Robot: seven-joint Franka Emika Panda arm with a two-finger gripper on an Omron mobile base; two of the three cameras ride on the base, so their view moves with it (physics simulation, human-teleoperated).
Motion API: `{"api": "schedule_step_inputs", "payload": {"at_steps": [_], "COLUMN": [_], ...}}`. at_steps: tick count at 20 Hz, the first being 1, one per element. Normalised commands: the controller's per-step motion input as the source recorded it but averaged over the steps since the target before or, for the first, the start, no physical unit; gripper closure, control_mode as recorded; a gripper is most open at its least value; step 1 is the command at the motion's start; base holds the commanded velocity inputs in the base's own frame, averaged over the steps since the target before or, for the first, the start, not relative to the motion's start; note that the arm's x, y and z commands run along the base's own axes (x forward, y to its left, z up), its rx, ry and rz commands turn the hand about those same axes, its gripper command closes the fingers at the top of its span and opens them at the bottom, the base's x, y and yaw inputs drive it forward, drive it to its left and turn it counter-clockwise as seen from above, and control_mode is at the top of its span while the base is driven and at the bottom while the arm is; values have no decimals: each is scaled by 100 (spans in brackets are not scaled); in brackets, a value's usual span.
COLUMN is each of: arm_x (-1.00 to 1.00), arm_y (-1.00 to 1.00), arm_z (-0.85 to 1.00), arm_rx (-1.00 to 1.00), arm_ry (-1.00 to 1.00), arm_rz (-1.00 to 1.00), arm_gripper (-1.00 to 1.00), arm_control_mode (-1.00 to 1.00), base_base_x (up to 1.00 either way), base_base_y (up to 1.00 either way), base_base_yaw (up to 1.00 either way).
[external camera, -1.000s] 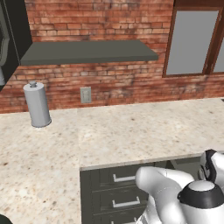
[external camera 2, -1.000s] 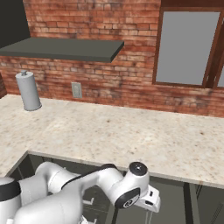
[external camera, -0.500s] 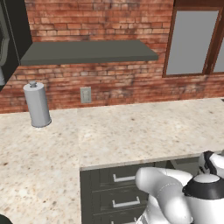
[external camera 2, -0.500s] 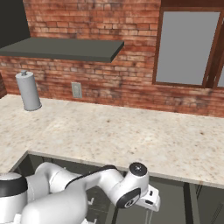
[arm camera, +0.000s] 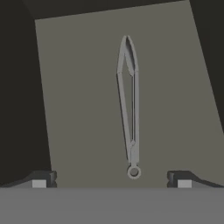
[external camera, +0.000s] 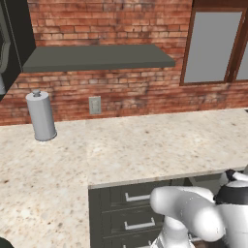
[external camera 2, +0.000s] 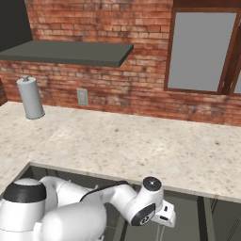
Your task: Take the tongs from the drawer on the right and place them on the dining counter next to the tray containing the kebab skewer.
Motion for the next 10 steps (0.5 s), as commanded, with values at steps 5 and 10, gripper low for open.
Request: {"api": "schedule_step_inputs", "payload": {"at_steps": [5, 10], "arm_x": [5, 3], "arm_y": [-8, -2], "arm_z": [-14, -18], "arm_rx": [0, 0], "arm_ry": [0, 1], "arm_rz": [0, 0], "arm_gripper": [-100, -100], "arm_control_mode": [-100, -100], "base_base_x": [0, 0], "base_base_y": [0, 0], "base_base_yaw": [0, 0]}}
